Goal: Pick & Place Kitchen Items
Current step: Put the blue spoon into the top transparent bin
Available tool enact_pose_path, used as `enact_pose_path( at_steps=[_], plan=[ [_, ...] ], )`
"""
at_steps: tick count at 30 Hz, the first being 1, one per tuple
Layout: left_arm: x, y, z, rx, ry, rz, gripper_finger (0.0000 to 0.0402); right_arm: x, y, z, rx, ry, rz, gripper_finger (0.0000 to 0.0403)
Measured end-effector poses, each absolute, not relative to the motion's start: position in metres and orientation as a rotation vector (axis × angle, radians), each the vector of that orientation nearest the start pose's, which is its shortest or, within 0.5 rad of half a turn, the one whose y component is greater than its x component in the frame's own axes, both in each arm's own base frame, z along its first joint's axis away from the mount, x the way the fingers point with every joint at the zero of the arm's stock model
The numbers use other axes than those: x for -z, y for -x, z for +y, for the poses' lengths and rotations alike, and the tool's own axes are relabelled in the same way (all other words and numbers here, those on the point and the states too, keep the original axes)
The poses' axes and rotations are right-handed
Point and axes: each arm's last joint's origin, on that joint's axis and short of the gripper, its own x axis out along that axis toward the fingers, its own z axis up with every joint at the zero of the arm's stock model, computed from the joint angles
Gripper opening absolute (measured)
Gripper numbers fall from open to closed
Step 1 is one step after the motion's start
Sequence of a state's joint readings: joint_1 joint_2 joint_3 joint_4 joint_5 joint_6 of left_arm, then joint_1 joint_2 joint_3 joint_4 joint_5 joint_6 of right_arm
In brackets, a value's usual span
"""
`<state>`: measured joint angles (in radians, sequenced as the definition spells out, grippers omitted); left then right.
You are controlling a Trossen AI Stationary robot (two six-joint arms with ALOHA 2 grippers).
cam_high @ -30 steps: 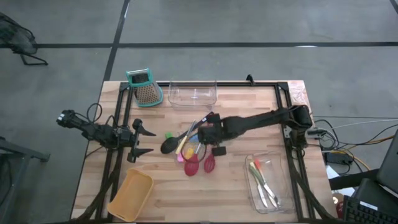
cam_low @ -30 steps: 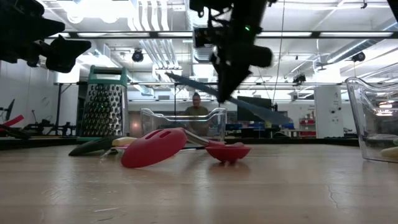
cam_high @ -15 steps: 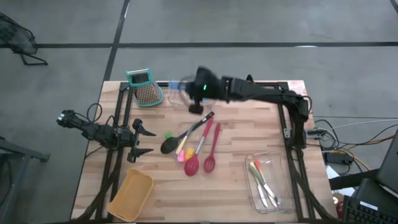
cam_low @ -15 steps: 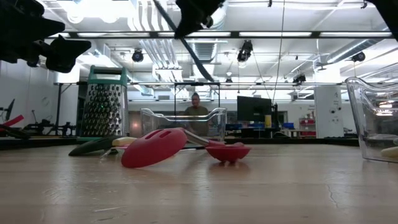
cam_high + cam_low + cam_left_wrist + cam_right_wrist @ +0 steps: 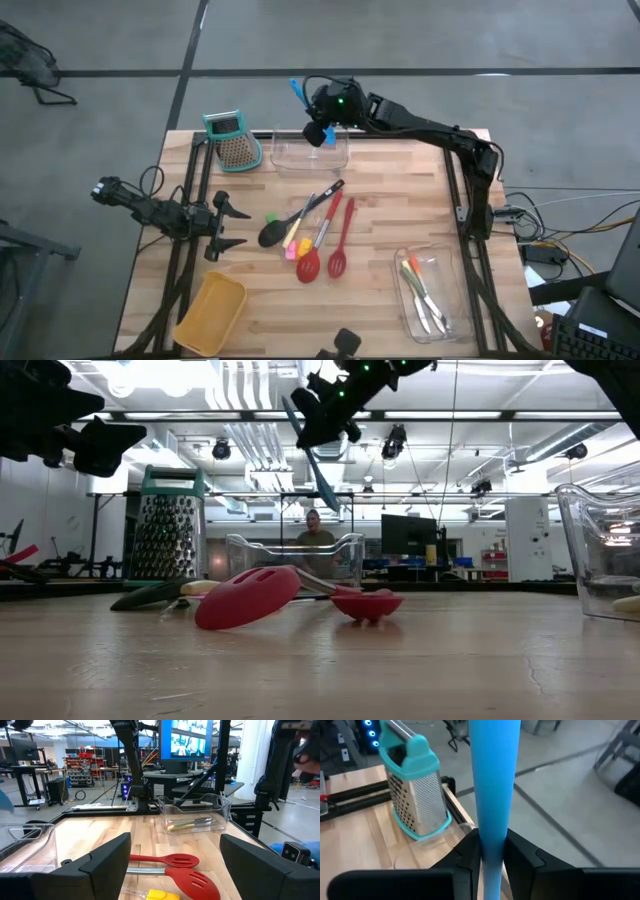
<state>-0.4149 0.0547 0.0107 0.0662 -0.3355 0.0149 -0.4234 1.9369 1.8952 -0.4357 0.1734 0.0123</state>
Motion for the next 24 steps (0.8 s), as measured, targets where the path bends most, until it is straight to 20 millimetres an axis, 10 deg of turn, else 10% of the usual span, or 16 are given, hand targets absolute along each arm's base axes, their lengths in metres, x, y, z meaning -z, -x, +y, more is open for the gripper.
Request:
enact_pose_path(
  at_steps=[24],
  plan=[
    [-0.169,-0.094,-0.031,0.079,-0.007,-0.021,0.0312,-0.264,-0.405,-0.186,0.598,-0.147,0.595,0.0070]
  ],
)
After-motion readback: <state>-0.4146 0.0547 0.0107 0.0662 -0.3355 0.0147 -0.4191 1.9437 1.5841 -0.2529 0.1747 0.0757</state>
